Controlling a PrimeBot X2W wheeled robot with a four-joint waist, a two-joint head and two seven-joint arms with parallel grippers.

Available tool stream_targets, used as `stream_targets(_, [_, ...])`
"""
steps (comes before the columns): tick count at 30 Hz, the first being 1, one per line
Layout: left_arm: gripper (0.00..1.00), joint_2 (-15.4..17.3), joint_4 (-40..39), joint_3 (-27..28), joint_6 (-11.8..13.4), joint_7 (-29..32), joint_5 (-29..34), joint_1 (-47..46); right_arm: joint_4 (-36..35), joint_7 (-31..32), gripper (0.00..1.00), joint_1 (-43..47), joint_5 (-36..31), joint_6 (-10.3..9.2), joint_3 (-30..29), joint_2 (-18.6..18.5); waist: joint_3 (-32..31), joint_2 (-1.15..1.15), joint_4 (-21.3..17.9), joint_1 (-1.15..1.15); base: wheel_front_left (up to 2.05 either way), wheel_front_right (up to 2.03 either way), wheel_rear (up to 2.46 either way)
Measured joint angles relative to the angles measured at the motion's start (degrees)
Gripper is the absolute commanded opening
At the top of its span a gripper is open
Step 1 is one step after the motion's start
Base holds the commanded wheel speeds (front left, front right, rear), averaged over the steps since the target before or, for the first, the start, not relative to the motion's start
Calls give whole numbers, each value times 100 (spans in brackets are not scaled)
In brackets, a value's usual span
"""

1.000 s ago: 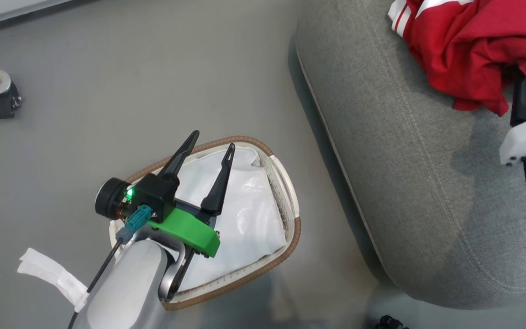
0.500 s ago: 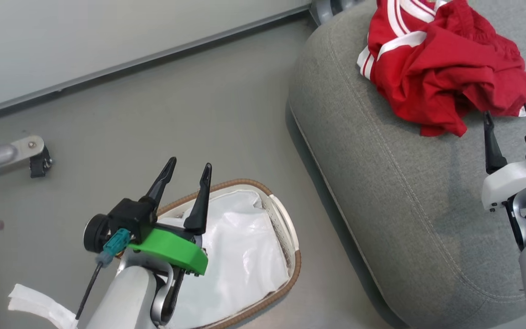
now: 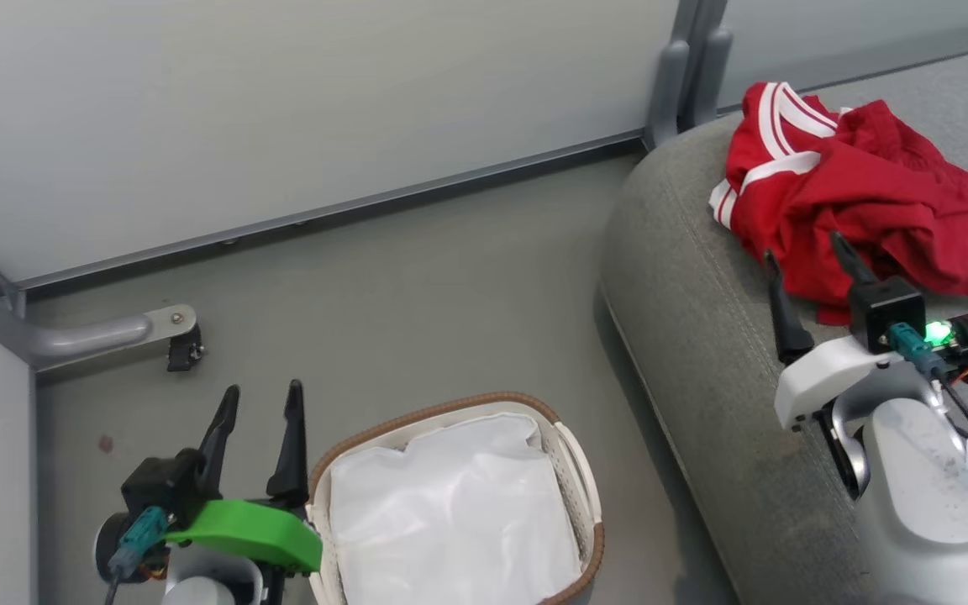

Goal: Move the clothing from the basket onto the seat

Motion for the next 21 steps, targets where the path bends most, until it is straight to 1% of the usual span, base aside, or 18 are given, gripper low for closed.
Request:
stream_targets(3, [100,-35,-5,313,1,-1,51,257,-71,1,100,185,126,0,103,157,-160,0,204,0,0,0,0])
stream_targets(10, [100,-96,-44,641,1,0,65,652,-366,1,100,849,318,0,309,339,-429,0,550,0,0,0,0])
stream_targets(12, [100,-100,-90,679,1,0,63,738,-432,0,100,1024,375,0,361,349,-485,0,607,0,0,0,0])
stream_targets(16, [100,-112,-144,727,1,0,53,851,-580,1,100,1355,736,0,481,356,-562,0,691,0,0,0,0])
stream_targets(21, [100,-116,-181,715,1,0,48,913,-739,1,100,1641,989,0,519,356,-586,0,708,0,0,0,0])
